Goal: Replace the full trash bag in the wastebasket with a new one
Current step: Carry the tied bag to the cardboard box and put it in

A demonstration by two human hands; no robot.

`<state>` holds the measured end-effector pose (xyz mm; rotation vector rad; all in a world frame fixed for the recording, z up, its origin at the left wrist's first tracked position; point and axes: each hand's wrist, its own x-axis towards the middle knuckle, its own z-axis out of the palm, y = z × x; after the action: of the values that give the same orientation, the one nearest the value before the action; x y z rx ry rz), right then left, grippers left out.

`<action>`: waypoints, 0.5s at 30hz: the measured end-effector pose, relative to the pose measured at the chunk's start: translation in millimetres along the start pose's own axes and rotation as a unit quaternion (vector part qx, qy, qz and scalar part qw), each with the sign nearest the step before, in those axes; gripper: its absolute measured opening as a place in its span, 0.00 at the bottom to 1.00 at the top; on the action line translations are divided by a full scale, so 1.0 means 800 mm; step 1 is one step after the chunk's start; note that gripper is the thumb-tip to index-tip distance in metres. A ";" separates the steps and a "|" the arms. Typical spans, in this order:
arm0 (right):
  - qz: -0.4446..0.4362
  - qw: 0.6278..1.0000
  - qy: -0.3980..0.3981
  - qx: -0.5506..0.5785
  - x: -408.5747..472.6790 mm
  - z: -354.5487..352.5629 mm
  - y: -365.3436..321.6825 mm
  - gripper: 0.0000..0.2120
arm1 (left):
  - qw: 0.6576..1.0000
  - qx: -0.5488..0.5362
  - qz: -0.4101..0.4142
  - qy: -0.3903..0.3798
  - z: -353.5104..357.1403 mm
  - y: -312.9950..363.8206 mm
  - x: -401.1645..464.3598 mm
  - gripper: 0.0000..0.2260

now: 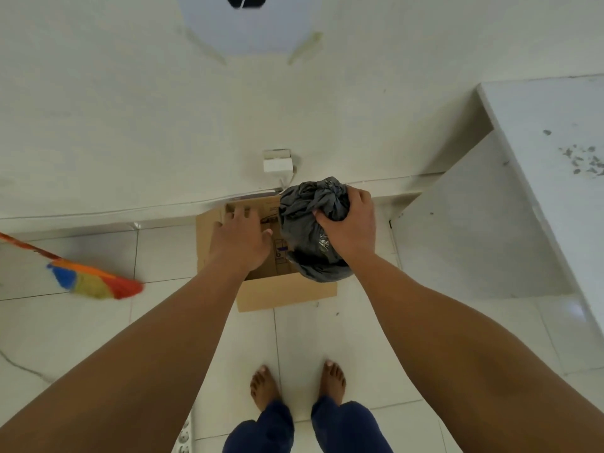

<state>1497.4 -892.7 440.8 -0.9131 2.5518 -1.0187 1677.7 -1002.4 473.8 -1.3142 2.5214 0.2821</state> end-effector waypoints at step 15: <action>-0.015 0.999 -0.014 0.049 0.095 0.322 0.206 0.30 | 0.999 -0.017 -0.035 -0.012 0.302 -0.053 0.213 0.24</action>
<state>1474.0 -985.7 140.9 -0.9358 2.4485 -1.1192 1658.3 -1085.0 187.0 -1.4000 2.4544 0.3241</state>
